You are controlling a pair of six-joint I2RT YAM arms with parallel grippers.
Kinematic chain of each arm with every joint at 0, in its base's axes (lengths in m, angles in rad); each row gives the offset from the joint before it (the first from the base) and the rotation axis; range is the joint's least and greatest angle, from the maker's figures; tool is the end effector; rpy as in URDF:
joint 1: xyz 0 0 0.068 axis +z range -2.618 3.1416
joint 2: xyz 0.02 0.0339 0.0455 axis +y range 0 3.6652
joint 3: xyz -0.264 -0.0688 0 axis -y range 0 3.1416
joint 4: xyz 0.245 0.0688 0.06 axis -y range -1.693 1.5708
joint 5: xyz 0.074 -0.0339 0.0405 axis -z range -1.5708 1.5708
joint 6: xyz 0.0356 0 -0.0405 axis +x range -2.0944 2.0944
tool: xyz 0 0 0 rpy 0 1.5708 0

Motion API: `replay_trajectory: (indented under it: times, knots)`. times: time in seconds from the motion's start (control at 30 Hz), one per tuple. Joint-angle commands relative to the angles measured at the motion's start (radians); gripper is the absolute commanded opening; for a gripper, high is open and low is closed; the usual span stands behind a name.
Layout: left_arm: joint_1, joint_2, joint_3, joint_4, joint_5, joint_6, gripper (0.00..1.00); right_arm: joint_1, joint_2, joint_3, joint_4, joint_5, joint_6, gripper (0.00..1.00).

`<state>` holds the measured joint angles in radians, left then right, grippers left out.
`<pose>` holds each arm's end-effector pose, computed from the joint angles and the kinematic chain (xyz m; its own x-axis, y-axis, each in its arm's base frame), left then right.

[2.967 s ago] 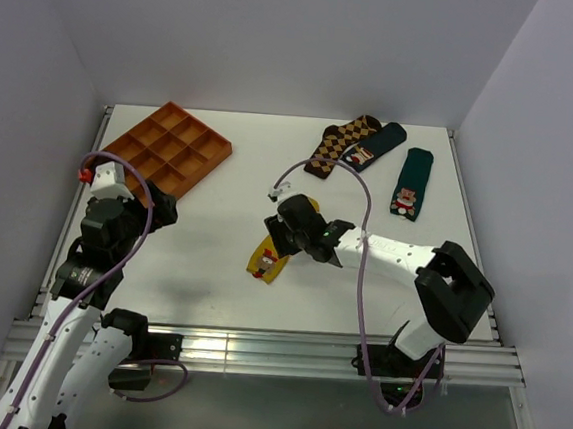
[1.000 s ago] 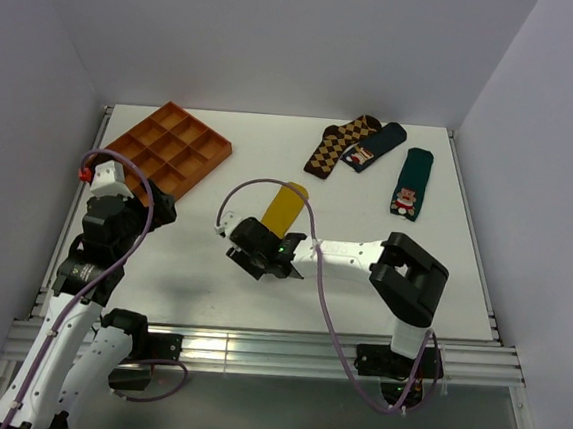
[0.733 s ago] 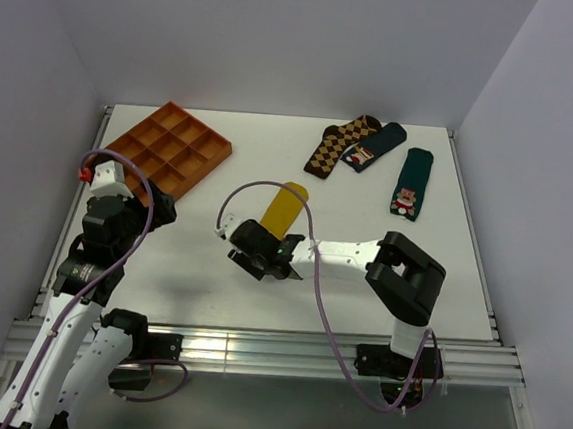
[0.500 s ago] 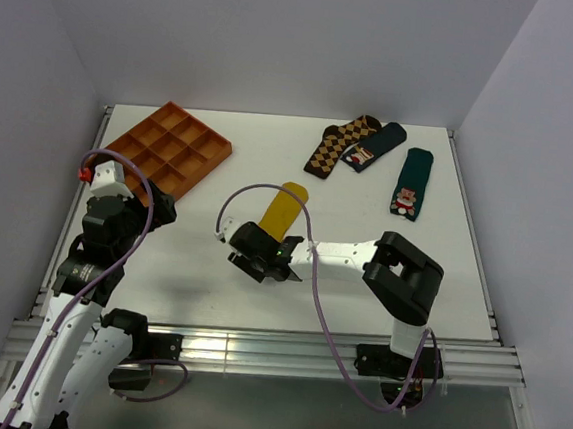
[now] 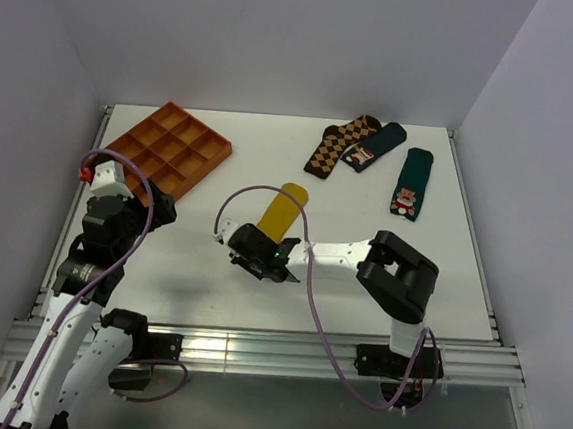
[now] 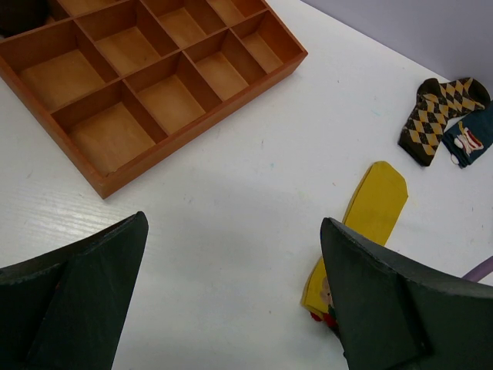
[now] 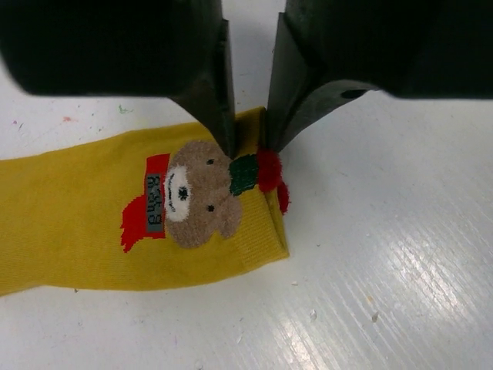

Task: Roll the socks
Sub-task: Roll the sock at the center of the board.

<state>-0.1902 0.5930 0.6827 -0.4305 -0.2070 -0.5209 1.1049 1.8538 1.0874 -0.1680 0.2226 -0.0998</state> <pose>0.1411 -0.0197 0.3064 -0.2821 -0.4417 -0.8517 -0.1678 0.8968 -0.4095 0.1761 0.3328 0.1529 -0.2785 -0.7703 -0.5737 -0.8444 0.4810 -0.2359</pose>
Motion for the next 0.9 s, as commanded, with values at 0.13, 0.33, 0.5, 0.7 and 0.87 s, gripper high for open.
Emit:
replay_trajectory:
  times: [0.13, 0.33, 0.5, 0.7, 0.87]
  knots:
    - [0.005, 0.016, 0.003, 0.027, 0.029, -0.017, 1.00, 0.009, 0.024, 0.019, -0.021, -0.044, 0.070, 0.00]
    - [0.005, 0.027, -0.020, 0.033, 0.129, -0.085, 1.00, 0.004, 0.065, 0.074, -0.042, -0.153, 0.172, 0.00]
    - [0.003, 0.039, -0.052, 0.036, 0.198, -0.126, 0.99, -0.040, 0.058, 0.060, -0.012, -0.285, 0.262, 0.00]
    - [0.003, 0.044, -0.098, 0.070, 0.256, -0.176, 1.00, -0.135, 0.038, 0.022, 0.055, -0.451, 0.357, 0.00]
    - [0.000, 0.048, -0.132, 0.102, 0.314, -0.218, 0.99, -0.214, 0.048, -0.014, 0.133, -0.598, 0.445, 0.00]
